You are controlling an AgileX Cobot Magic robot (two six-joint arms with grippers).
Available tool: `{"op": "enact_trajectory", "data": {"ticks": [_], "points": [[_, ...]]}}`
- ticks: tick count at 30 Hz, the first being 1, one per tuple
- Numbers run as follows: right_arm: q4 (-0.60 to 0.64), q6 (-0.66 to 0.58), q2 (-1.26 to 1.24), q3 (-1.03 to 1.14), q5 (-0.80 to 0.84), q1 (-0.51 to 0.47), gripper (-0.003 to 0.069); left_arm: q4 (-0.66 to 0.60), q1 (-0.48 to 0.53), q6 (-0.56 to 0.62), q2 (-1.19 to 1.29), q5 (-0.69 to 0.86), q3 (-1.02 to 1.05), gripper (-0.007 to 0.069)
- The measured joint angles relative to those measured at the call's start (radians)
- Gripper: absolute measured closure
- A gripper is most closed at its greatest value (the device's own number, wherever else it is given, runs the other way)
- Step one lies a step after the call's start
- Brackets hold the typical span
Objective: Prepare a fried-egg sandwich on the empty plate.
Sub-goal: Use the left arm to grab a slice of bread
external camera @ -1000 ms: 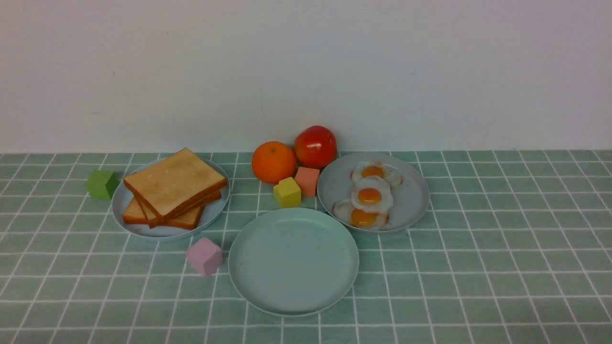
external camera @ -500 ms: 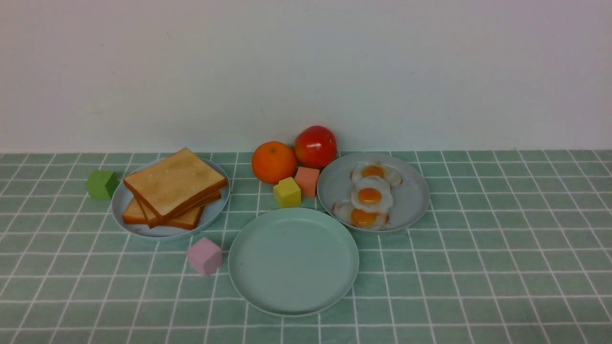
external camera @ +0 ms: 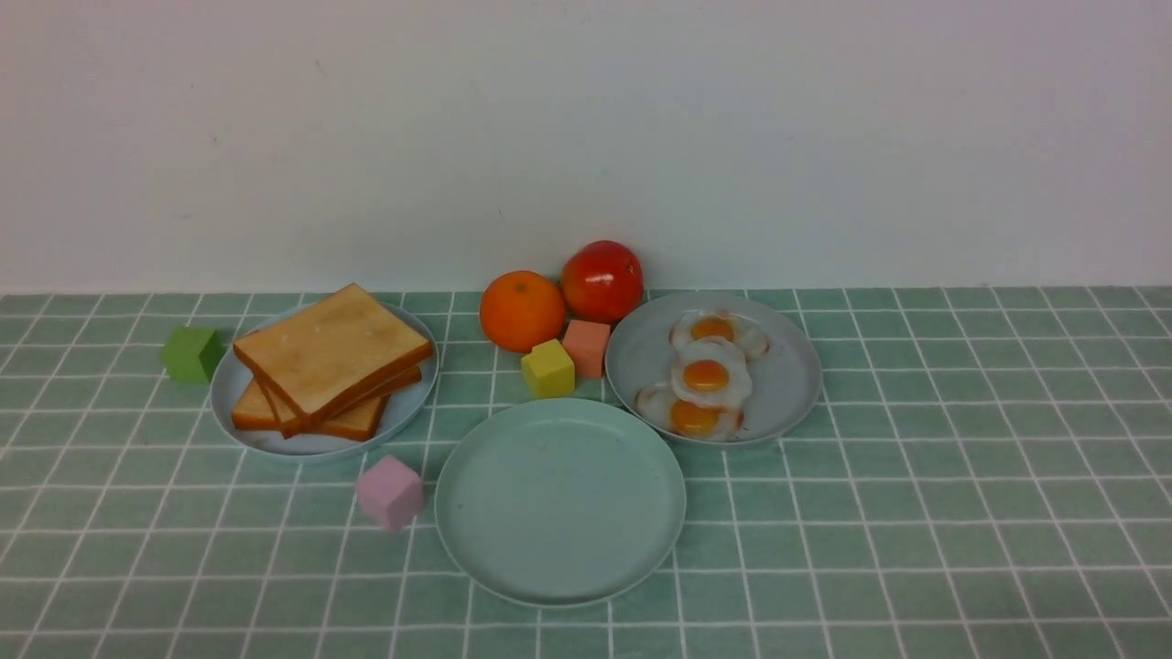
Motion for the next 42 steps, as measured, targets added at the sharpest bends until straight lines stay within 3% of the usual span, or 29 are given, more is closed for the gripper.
{"op": "enact_trajectory", "data": {"ticks": [3, 7, 9, 10, 12, 16, 21, 24, 28, 30, 32, 34, 37, 42], "points": [[0.0, 0.0, 0.0, 0.0, 0.0, 0.0, 0.0419, 0.029, 0.0, 0.015, 0.062, 0.1, -0.098, 0.0449], [0.0, 0.0, 0.0, 0.0, 0.0, 0.0, 0.0419, 0.088, -0.01, 0.157, 0.216, 0.249, -0.263, 0.054], [0.0, 0.0, 0.0, 0.0, 0.0, 0.0, 0.0419, 0.105, -0.044, 0.271, 0.307, 0.349, -0.372, 0.0592], [0.0, 0.0, 0.0, 0.0, -0.004, 0.0, 0.0419, 0.111, -0.088, 0.387, 0.405, 0.456, -0.463, 0.0634], [0.017, 0.01, 0.0, 0.002, -0.024, 0.0, 0.0419, 0.115, -0.147, 0.471, 0.499, 0.599, -0.564, 0.0638], [0.262, 0.142, 0.0, 0.008, -0.12, 0.0, 0.0419, 0.131, -0.254, 0.588, 0.727, 0.83, -0.742, 0.0638], [0.564, 0.24, 0.0, 0.007, -0.226, 0.0, 0.042, 0.149, -0.293, 0.638, 0.937, 0.829, -0.832, 0.0638], [0.604, 0.195, 0.002, -0.05, -0.113, 0.0, 0.0444, 0.185, -0.293, 0.651, 1.051, 0.819, -0.883, 0.0638], [0.565, 0.049, 0.116, -0.305, 0.188, 0.0, 0.0556, 0.278, -0.293, 0.651, 1.279, 0.814, -1.019, 0.0638], [0.502, -0.025, 0.213, -0.463, 0.35, 0.011, 0.0634, 0.325, -0.293, 0.651, 1.395, 0.816, -1.103, 0.0638], [0.418, -0.05, 0.302, -0.604, 0.434, 0.04, 0.0666, 0.366, -0.293, 0.651, 1.501, 0.829, -1.187, 0.0638], [0.368, -0.05, 0.341, -0.665, 0.457, 0.062, 0.0669, 0.382, -0.293, 0.651, 1.558, 0.835, -1.234, 0.0638], [0.203, 0.008, 0.459, -0.845, 0.545, 0.175, 0.0661, 0.391, -0.293, 0.684, 1.682, 0.844, -1.356, 0.0638], [0.061, 0.075, 0.61, -1.029, 0.719, 0.365, 0.0655, 0.355, -0.269, 0.749, 1.834, 0.899, -1.526, 0.0638]]}}
